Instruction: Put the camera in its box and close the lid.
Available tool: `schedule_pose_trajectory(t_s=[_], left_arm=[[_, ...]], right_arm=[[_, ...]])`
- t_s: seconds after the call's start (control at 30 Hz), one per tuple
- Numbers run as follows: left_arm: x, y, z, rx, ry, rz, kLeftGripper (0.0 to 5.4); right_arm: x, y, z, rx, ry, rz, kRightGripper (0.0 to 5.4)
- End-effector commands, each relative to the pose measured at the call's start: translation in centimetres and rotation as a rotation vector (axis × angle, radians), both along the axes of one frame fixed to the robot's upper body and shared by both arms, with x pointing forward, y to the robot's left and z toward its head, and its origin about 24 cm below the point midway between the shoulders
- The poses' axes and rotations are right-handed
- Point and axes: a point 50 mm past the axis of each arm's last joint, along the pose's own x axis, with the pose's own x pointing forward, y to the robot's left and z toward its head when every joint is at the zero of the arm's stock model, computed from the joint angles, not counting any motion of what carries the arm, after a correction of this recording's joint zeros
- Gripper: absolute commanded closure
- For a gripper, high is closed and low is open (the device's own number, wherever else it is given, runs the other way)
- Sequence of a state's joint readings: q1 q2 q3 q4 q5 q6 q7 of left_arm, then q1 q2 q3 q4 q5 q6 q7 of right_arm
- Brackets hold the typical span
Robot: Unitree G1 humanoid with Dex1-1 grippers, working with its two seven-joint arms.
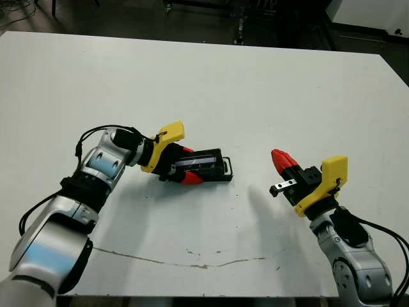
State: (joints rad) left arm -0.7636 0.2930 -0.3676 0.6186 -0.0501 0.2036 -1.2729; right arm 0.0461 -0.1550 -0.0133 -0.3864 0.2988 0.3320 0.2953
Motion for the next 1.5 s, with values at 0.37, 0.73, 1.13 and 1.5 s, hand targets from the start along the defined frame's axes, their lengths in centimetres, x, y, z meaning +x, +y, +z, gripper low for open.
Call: schedule_pose_trajectory(t_s=[0.37, 0.73, 1.13, 1.5], left_arm=[[-1.7, -3.5, -3.5, 0.011, 0.119, -0.094, 2.25], [-1.6, -4.4, -4.0, -0.013, 0.076, -0.126, 2.25], [-1.4, -5.4, -4.1, 0.007, 0.063, -0.142, 2.25], [-1.3, -6.5, -3.9, 0.059, 0.064, -0.166, 2.25]], right_arm=[[0.0, -0.4, -0.1, -0.017, 0.004, -0.015, 5.4], [0.0, -0.5, -0.2, -0.013, 0.007, -0.022, 5.4], [-0.1, -0.6, -0.1, -0.028, 0.001, -0.027, 5.4], [-0.2, -0.6, -0.1, -0.026, 0.004, -0.033, 5.4]])
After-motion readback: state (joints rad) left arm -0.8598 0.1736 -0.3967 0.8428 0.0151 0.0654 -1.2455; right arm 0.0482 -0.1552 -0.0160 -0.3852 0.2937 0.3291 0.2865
